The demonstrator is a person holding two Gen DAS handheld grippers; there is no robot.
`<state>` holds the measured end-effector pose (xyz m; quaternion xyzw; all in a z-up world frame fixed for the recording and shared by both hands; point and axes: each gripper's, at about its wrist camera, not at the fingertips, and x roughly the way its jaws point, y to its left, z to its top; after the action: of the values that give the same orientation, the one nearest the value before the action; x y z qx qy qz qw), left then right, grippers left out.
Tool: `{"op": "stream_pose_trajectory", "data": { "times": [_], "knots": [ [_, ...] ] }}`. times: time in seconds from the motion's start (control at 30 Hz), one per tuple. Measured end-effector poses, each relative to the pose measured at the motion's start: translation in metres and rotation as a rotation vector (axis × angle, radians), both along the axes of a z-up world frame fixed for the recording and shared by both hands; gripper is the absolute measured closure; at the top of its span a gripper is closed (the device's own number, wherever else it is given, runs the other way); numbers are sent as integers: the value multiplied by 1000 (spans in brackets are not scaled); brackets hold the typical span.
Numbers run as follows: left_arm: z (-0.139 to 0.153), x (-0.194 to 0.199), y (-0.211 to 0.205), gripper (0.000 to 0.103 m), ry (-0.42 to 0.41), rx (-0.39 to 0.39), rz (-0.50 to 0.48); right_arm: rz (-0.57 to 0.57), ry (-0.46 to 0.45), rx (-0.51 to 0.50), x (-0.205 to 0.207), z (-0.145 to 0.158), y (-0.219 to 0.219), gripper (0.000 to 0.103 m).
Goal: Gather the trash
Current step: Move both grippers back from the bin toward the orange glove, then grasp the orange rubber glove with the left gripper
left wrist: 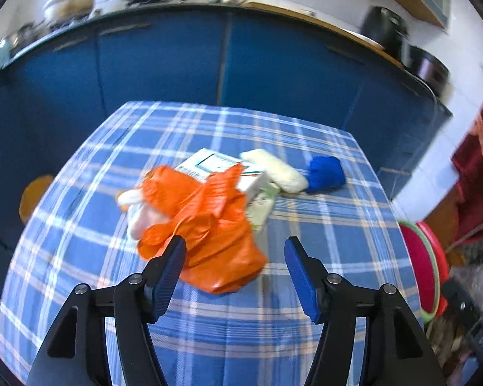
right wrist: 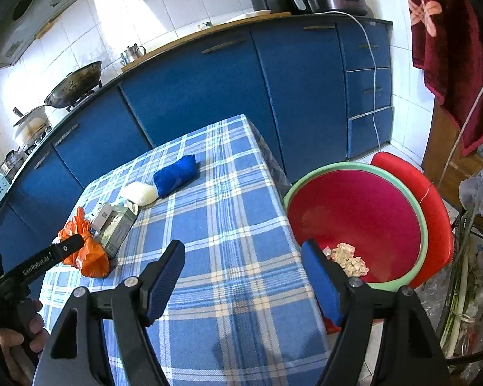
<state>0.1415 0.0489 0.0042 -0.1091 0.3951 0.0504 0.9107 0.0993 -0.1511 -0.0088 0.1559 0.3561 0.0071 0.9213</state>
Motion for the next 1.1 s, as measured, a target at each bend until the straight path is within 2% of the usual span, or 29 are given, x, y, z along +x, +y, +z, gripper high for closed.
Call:
{"op": "stream_pose_trajectory", "data": {
  "times": [0.17,0.33,0.73,1.1],
  "knots": [
    [-13,5,10,30,35,-38,59,3,9,0,0,-3,1,26],
    [-30,14,16,30,77,-47,99,6,14,2,2,-5,1,26],
    [-45,15,33,30,41,-183,93,17,26,5,3,-9,2,26],
    [-39,8,36,75,18,-199,31,50,38,-5,8,-10,16,26]
  ]
}}
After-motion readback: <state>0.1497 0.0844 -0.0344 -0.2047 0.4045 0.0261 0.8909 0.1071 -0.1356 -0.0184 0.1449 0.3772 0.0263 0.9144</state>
